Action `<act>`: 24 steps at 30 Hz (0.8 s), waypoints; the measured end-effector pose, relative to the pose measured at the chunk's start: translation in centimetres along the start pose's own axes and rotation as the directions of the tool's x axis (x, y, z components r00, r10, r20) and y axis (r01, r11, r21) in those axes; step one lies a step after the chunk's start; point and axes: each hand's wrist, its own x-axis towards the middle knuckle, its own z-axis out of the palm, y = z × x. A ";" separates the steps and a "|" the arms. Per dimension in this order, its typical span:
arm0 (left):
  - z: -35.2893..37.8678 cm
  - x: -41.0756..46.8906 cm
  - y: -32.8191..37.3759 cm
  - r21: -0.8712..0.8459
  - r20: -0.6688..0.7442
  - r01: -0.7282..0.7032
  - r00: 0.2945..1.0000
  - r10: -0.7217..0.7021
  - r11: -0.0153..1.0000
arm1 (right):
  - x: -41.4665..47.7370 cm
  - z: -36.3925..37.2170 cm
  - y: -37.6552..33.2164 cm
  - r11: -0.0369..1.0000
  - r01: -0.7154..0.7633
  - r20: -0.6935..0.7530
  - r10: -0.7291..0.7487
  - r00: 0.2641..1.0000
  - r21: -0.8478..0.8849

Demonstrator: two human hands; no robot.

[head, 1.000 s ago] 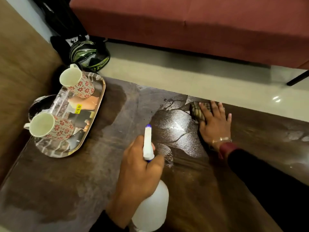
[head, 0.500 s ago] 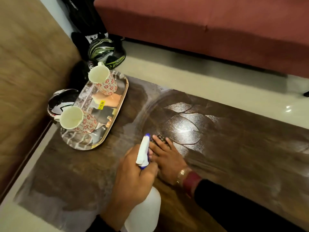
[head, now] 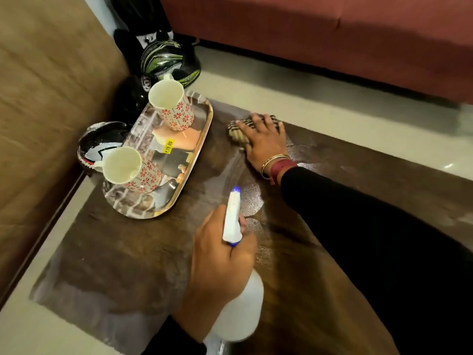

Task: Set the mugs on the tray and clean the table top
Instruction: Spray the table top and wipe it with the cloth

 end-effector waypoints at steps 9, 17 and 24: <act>-2.6 6.4 -0.1 -0.053 -0.010 0.058 0.998 -0.059 0.997 | -8.8 2.0 2.8 0.861 0.508 0.068 -0.506 0.860 -0.027; -1.2 14.5 1.0 -0.050 0.091 0.203 0.976 -0.198 0.978 | 6.8 -0.3 -1.6 0.998 0.057 0.035 -0.058 0.998 0.031; -2.0 8.3 -0.7 0.055 0.028 0.102 0.994 -0.104 0.993 | 0.5 0.1 -1.8 0.970 0.243 0.056 -0.244 0.968 0.024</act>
